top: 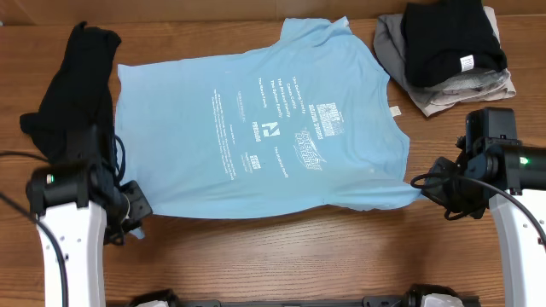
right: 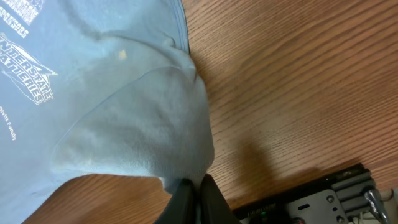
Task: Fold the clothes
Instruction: 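Lay the shirt flat on the table with both grippers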
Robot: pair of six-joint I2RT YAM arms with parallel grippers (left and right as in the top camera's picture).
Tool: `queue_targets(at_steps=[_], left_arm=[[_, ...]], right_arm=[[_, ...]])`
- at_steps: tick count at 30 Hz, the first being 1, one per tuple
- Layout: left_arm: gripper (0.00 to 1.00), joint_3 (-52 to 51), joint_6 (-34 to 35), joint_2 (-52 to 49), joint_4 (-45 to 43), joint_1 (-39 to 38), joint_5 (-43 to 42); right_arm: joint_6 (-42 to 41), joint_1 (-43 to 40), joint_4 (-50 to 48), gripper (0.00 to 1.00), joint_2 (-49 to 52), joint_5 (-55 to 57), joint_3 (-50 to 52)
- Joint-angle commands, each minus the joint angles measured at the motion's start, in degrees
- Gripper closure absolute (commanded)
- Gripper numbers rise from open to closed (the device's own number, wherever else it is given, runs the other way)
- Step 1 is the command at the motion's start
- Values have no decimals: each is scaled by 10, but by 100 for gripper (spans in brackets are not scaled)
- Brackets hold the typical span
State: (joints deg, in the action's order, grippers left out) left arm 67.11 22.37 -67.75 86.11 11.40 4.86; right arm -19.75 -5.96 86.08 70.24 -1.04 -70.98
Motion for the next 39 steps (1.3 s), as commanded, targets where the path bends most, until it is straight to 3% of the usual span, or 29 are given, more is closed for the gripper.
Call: queue_targets(at_steps=[1,8,13,23,39], left_arm=[[96,-10,38,54,-7,2,-4],[96,-10,75,94,12,2,-14],[96,-29,74,86,22,2,-71],[96,-82,85,68,-9,2,-80],[96,-90,156,34,-122,2,33]], right_arm=[[-8,-3,-1,96,-6,10,10],[-13,-3,-7,96,-6,-1,31],[-13,-3,-11,96,-1,-1,32],[14,-3,-48,96,48,-22,31],[38,-2,-363,96,82,-90,28]])
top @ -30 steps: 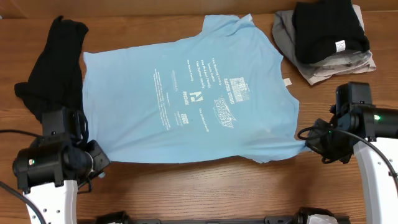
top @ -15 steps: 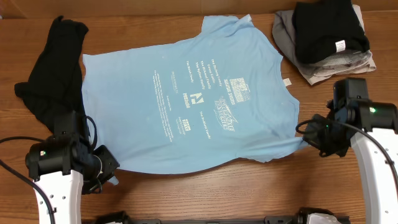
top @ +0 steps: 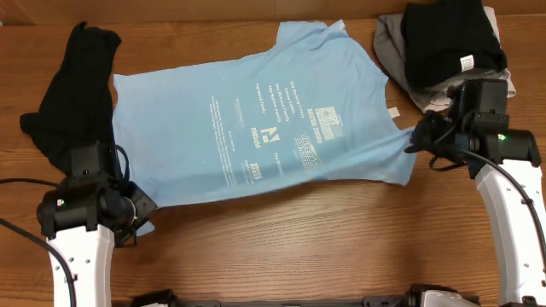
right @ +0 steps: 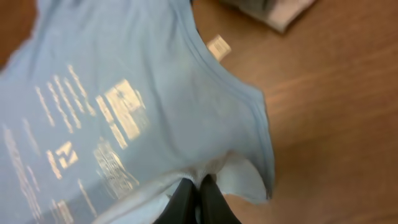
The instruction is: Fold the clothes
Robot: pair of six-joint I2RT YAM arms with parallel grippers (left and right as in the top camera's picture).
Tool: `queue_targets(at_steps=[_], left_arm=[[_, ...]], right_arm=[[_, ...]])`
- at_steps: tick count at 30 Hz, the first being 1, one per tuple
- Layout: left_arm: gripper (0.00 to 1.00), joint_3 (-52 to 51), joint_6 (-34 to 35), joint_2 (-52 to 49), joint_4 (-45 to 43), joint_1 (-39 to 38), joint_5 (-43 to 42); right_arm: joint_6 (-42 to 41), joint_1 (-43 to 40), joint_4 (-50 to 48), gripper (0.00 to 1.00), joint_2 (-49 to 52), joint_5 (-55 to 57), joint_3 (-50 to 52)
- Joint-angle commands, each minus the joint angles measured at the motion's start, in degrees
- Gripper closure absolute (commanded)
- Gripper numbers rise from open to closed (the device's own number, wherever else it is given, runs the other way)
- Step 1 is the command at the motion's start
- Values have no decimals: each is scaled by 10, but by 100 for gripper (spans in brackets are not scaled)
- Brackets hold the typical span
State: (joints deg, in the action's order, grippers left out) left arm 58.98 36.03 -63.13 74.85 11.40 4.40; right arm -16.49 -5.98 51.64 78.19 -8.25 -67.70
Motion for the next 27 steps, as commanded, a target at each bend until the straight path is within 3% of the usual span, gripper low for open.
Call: queue_targets(at_steps=[1,27], left_arm=[[96,-12,19,-18,-17,2,42],[96,-63,18,-198,-222,2,98]], right_arm=[[13,-2,-30,96,6,-24,-5],[85,11,-212,96,153,-64,-5]])
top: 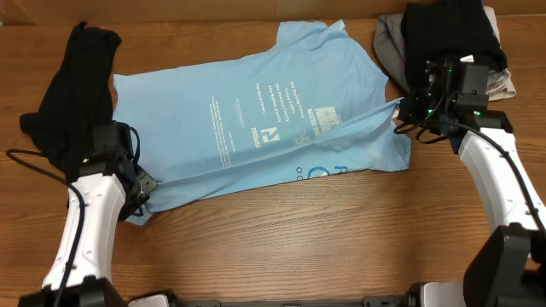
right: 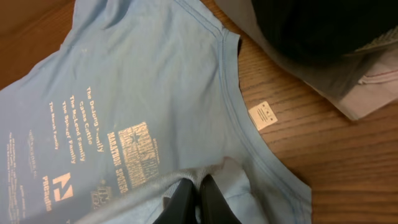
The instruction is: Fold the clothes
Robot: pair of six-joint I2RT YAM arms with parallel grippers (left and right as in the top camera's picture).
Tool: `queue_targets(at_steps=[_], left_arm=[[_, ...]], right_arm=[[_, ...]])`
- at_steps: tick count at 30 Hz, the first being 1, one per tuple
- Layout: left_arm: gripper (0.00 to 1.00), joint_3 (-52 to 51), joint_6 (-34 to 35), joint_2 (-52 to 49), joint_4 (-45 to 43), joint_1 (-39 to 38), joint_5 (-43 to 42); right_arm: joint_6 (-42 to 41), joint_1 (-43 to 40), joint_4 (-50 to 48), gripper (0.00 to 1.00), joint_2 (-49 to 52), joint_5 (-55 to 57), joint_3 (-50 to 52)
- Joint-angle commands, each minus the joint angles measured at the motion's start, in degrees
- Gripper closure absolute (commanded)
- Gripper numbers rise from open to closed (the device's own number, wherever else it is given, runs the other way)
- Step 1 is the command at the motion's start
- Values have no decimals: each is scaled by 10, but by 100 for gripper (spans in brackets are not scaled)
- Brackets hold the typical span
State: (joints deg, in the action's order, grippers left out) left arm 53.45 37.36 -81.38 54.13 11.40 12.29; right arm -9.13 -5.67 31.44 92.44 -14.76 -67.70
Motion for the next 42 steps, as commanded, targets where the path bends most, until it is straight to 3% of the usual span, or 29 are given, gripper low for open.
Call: queue_targets(at_steps=[1,17,22,24,28,42], left_arm=[[96,-8,0,-22,-27,2,20],[95,-8,-43,-85,-198,2,43],[91,-8,-57,-85,-221,2,46],[96,-7,-73,-85,-226,2,46],[96,10,-94,-85,-205,2,32],[96,155,-123,-85,2,2,12]], right_arm=[[17,12,-16,96,16,1,-5],[17,41,-68,96,81,21,-5],[17,41,-74,96,89,21,-5],[17,41,-74,96,92,23,-5],[17,41,-73,96,94,23,-5],[17,41,-73,96,94,23,-5]])
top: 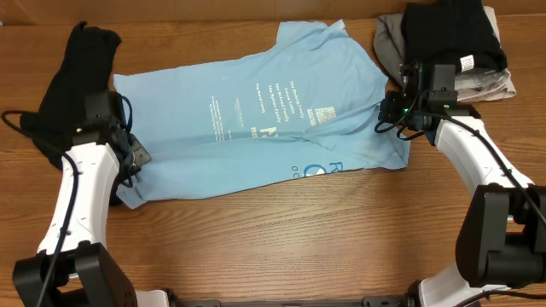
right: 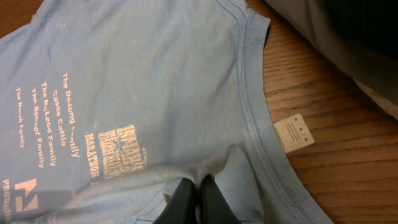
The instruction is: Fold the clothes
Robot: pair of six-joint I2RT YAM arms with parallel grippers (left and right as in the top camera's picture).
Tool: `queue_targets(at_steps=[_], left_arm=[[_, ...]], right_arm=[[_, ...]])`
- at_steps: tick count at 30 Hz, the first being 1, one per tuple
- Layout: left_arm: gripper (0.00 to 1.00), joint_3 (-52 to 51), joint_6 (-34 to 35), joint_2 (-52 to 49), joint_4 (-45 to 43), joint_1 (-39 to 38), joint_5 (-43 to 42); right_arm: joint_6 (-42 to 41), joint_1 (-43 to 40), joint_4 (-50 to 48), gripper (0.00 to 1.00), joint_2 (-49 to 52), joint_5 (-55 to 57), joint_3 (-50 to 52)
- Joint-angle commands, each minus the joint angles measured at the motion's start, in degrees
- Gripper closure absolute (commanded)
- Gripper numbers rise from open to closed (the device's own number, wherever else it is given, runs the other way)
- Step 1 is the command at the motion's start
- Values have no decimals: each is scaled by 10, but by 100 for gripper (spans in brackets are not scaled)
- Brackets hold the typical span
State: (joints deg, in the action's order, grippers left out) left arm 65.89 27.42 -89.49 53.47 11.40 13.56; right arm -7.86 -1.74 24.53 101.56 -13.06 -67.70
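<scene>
A light blue T-shirt point(top: 256, 102) with white print lies spread on the wooden table, its near long edge lifted and folded over toward the middle. My right gripper point(top: 386, 112) is shut on that lifted edge near the collar; the wrist view shows the fingers point(right: 199, 196) pinching the blue cloth point(right: 124, 74) beside the neck tag point(right: 293, 132). At the shirt's other end my left gripper point(top: 134, 159) is at the same edge, its fingers hidden by the arm and cloth.
A black garment point(top: 72, 85) lies at the left edge of the table beside my left arm. A stack of folded clothes, black on grey point(top: 444, 47), sits at the back right, close to my right gripper. Bare wood point(top: 281, 239) runs along the front.
Both grippers have carried the near edge of the shirt further toward the back. The fold now covers more of the print, and my right gripper sits closer to the collar.
First the shirt lay flat with both grippers at its near corners, the right shut on cloth. Then the near edge was raised off the table. After that it was folded partway over the print, and now it reaches further across the shirt.
</scene>
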Motion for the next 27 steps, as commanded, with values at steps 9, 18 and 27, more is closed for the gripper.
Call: queue_targets(at_steps=[9,18,27], left_arm=[[96,40,-48,-4,-33,2,6],[96,40,-47,-27,-42,2,5],[96,40,-47,-80,-49,2,6]], right_arm=[[4,1,-5,96,3,6,-5],[4,1,-17,96,3,5,-5],[5,1,-60,96,3,13,-5]])
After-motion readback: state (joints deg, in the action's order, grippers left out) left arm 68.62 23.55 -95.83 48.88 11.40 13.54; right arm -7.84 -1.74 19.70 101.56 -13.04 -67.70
